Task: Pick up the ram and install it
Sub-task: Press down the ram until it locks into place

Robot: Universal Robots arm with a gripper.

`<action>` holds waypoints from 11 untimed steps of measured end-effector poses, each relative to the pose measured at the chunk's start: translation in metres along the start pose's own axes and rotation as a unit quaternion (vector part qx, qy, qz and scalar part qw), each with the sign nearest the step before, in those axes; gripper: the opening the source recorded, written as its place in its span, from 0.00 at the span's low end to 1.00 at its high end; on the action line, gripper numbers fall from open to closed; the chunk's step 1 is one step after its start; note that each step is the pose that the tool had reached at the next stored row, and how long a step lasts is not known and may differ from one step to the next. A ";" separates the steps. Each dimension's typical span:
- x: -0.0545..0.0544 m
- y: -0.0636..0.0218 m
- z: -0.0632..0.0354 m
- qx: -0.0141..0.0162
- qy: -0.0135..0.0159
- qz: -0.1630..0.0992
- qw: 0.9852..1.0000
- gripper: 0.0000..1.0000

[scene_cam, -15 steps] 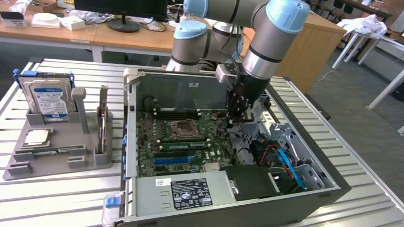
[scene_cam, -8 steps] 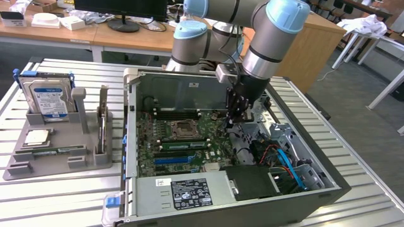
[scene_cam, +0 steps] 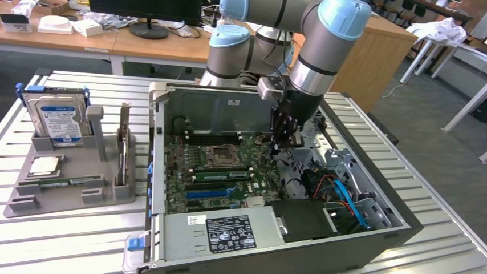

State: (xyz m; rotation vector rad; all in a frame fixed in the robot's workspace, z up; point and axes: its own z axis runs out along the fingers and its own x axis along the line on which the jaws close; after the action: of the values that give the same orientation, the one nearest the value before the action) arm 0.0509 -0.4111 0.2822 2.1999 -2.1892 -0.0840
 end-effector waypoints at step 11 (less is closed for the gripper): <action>0.000 0.0015 0.0019 0.001 -0.004 0.074 0.997 0.10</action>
State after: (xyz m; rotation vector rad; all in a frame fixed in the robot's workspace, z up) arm 0.0493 -0.4110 0.2804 2.0345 -2.3484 -0.0875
